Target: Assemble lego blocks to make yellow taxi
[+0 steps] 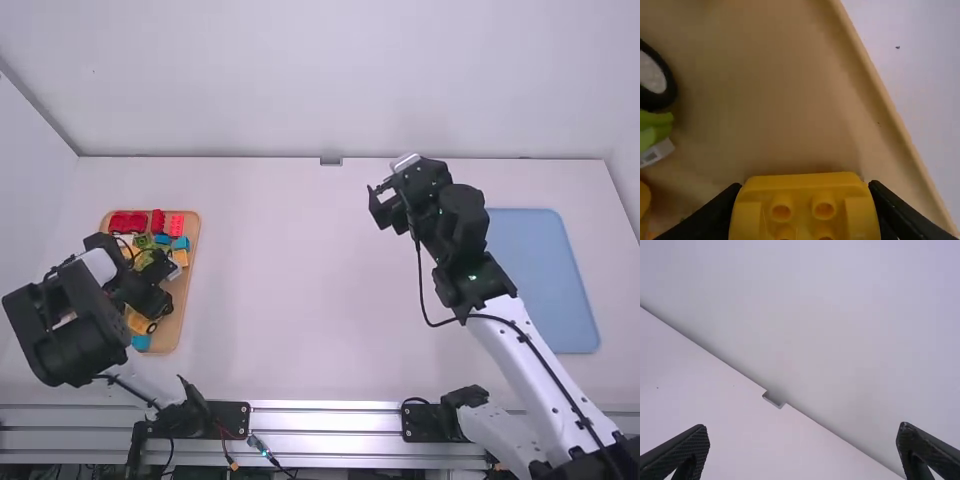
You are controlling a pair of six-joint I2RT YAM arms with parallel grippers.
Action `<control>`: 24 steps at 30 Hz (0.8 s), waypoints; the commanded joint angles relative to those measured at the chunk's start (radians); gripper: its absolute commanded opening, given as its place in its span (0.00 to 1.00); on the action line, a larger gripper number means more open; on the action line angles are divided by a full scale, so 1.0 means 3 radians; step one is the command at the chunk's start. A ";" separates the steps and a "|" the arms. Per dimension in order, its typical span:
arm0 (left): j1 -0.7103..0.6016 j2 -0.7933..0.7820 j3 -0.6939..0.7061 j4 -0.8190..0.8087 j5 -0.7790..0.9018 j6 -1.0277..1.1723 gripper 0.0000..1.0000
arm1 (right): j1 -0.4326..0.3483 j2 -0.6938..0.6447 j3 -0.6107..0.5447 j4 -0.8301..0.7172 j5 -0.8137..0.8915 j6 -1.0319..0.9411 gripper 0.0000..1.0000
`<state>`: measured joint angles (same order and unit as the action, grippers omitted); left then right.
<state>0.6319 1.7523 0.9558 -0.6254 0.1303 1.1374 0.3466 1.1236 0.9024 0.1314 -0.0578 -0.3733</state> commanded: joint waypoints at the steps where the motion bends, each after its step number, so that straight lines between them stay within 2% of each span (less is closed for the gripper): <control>1: -0.0056 0.0005 0.0264 -0.0118 0.0053 -0.0346 0.52 | 0.0004 0.0008 0.0132 0.0011 0.0010 -0.0005 0.99; 3: -0.0112 0.0005 0.0422 -0.0243 0.0084 -0.0464 0.49 | 0.0004 0.0008 0.0132 0.0010 0.0009 -0.0006 0.99; 8: -0.0329 0.0005 0.0741 -0.0393 0.0501 -0.0462 0.55 | 0.0004 0.0008 0.0132 -0.0001 0.0010 -0.0006 0.99; 14: -0.0806 0.0005 0.0914 -0.0415 0.0736 -0.0401 0.50 | 0.0004 0.0008 0.0132 -0.0001 0.0010 -0.0005 0.99; 16: -0.1141 0.0005 0.0932 -0.0393 0.0726 -0.0398 0.50 | 0.0004 0.0008 0.0132 -0.0001 0.0010 -0.0006 0.99; 17: -0.1141 0.0005 0.0932 -0.0393 0.0726 -0.0398 0.50 | 0.0004 0.0008 0.0132 -0.0001 0.0010 -0.0006 0.99; 21: -0.1827 0.0005 0.0931 -0.0320 0.0726 -0.0408 0.52 | 0.0001 0.0008 0.0132 -0.0006 0.0009 -0.0005 0.99; 24: -0.2298 0.0006 0.0931 -0.0328 0.0725 -0.0411 0.49 | 0.0001 0.0008 0.0132 -0.0014 0.0010 -0.0008 0.99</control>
<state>0.0181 1.7523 1.2221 -0.7151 0.3218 1.0168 0.3466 1.1236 0.9024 0.1272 -0.0578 -0.3733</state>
